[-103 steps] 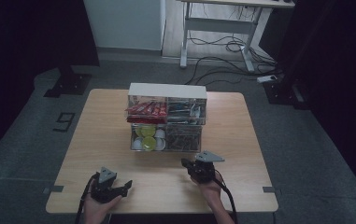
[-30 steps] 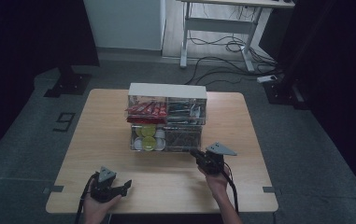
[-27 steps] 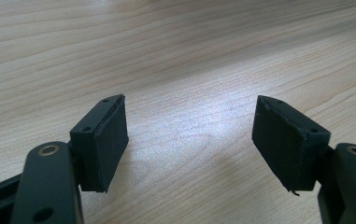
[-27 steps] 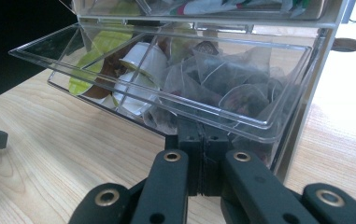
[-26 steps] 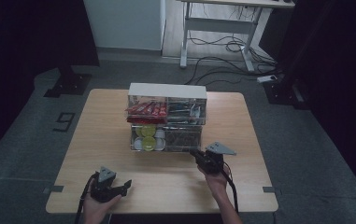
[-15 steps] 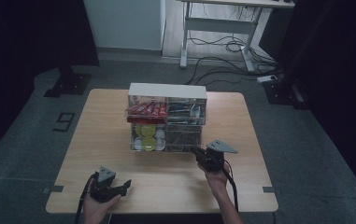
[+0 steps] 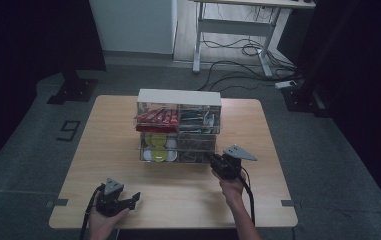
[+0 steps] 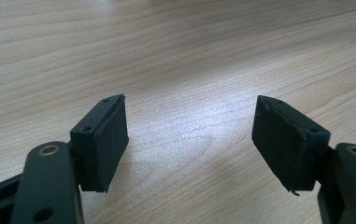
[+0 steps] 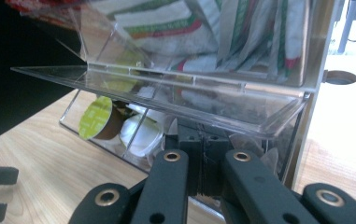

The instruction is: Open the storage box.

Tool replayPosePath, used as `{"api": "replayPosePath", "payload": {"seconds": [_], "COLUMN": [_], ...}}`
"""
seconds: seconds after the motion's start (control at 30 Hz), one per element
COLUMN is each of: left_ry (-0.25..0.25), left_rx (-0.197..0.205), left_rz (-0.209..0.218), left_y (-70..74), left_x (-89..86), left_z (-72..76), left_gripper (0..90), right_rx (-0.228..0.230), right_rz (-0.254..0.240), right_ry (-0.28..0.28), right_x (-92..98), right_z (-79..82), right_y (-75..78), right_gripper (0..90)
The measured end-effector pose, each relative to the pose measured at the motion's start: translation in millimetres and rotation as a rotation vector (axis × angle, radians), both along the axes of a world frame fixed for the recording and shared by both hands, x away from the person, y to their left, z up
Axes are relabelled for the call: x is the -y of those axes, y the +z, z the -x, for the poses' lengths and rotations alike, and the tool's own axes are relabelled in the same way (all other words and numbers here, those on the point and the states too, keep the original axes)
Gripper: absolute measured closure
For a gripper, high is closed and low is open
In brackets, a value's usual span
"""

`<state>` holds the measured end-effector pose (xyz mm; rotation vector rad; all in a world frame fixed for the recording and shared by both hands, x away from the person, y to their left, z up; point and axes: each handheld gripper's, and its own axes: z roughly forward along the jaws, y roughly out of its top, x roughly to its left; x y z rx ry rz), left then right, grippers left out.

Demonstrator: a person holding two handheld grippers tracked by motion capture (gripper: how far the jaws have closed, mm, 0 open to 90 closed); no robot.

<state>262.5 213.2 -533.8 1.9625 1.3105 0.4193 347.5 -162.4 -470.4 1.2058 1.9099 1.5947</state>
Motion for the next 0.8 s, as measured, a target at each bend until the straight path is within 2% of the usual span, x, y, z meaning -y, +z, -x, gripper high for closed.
{"api": "replayPosePath", "payload": {"seconds": [0.33, 0.57, 0.8], "left_ry": [0.004, 0.003, 0.006], "left_rx": [0.004, 0.007, 0.014], "left_rz": [0.001, 0.000, -0.001], "left_y": [1.4, 2.2, 2.7], "left_x": [-1.1, -0.6, 0.8], "left_z": [0.0, 0.3, 0.0], "left_gripper": [27.3, 27.3, 27.3], "right_rx": [0.020, 0.040, 0.041], "right_rz": [-0.046, -0.086, -0.097], "right_ry": [-0.018, -0.059, -0.076], "right_x": [3.2, 8.5, 11.5], "right_z": [-5.6, -11.1, -14.2], "right_y": [7.7, 11.0, 10.1], "right_gripper": [89.2, 89.2, 89.2]}}
